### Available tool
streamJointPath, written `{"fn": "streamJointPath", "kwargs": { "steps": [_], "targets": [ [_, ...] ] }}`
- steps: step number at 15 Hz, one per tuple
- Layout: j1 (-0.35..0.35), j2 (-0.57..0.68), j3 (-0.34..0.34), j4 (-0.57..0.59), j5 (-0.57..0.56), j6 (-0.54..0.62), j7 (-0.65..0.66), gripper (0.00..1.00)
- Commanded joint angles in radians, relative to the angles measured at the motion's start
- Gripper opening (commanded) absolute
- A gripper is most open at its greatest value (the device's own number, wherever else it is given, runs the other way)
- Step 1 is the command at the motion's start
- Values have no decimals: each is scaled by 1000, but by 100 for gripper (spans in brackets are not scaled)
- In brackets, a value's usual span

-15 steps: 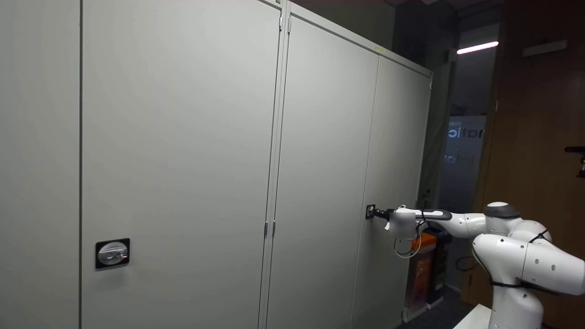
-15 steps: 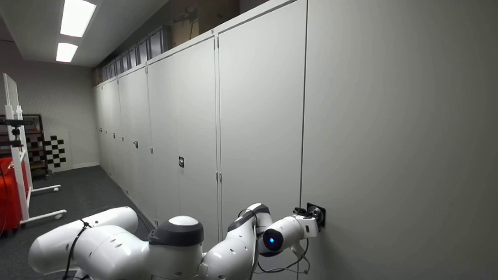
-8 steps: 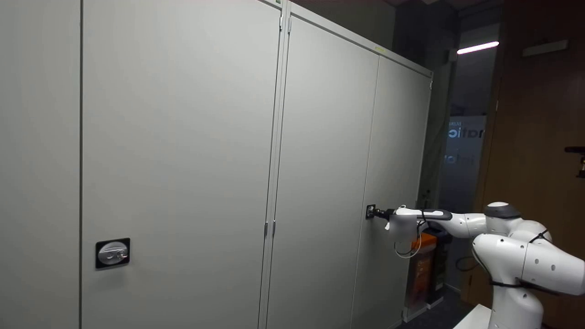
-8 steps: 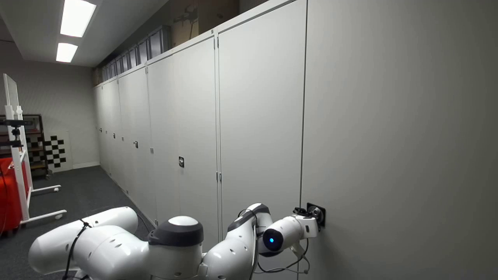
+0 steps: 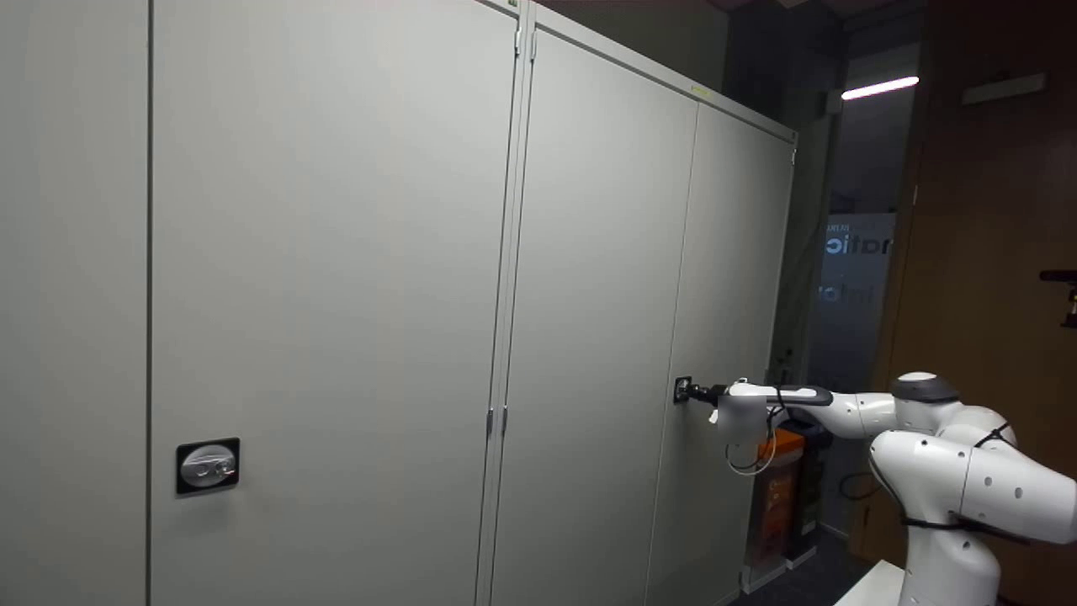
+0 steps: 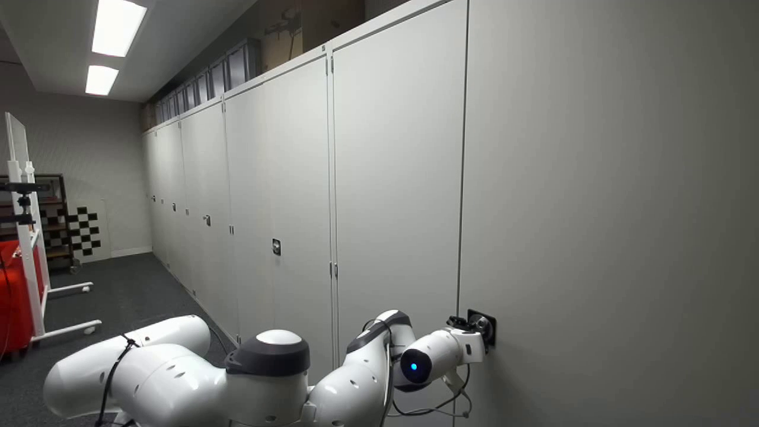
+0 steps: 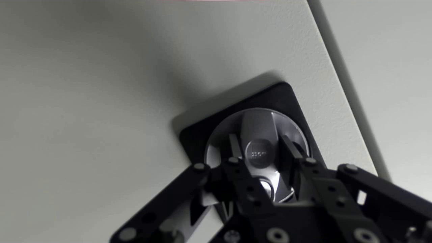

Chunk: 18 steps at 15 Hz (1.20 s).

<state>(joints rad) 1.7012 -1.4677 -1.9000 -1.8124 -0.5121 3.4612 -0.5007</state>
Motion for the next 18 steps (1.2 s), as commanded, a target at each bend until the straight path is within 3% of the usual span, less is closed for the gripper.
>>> {"fn": "streamJointPath", "kwargs": {
  "steps": [1,18],
  "targets": [
    [-24,0,25,-32,9,-3,27,8],
    [-28,0,34,-55,39,-1,112,8]
  ]
}}
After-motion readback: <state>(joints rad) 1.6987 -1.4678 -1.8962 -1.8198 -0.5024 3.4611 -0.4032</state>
